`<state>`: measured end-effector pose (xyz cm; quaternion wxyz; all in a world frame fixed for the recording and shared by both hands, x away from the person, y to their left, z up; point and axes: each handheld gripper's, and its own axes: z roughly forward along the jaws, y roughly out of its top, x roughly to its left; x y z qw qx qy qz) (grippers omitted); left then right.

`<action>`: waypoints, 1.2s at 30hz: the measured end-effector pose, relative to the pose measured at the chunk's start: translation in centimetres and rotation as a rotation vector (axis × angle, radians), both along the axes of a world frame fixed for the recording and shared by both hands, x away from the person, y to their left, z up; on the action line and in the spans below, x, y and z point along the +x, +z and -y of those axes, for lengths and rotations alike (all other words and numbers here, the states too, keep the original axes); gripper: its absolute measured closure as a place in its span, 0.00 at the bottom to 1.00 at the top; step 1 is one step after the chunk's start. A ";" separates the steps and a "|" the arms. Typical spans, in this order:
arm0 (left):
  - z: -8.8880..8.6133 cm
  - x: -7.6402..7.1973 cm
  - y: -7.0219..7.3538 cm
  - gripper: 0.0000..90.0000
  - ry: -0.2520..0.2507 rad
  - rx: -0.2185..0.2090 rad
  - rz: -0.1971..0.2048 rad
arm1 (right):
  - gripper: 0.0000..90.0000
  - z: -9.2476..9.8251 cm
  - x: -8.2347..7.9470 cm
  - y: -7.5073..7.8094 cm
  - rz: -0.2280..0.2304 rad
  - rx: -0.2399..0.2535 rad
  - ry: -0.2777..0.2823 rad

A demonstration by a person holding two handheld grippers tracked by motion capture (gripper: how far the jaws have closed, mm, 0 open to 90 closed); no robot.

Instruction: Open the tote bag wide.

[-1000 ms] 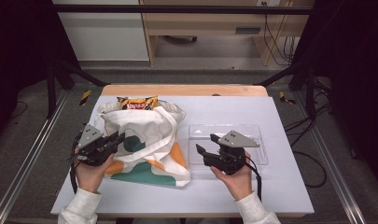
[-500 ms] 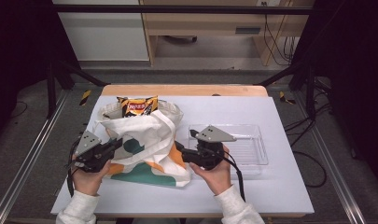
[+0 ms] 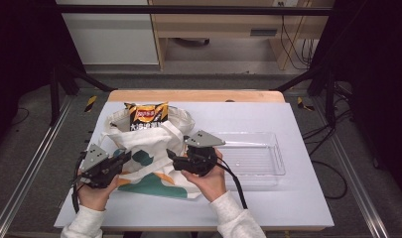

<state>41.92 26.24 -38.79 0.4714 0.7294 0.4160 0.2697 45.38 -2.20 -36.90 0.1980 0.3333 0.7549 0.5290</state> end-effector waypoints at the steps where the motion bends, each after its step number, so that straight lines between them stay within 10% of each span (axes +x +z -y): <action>1: 0.0 0.0 0.0 0.98 0.000 0.000 0.000 | 0.36 0.0 0.0 0.0 0.000 0.000 0.000; 17: 0.4 -0.1 -0.3 0.98 -0.015 0.003 -0.014 | 0.57 -2.1 0.7 -0.1 0.045 -0.044 -0.040; 29: 0.5 0.1 -0.5 0.97 -0.023 -0.012 -0.016 | 0.95 -2.4 0.6 0.0 -0.018 -0.054 -0.015; 36: 0.4 -0.1 -0.2 0.77 -0.005 -0.054 0.010 | 0.96 -1.9 -0.2 -0.3 -0.020 -0.061 0.027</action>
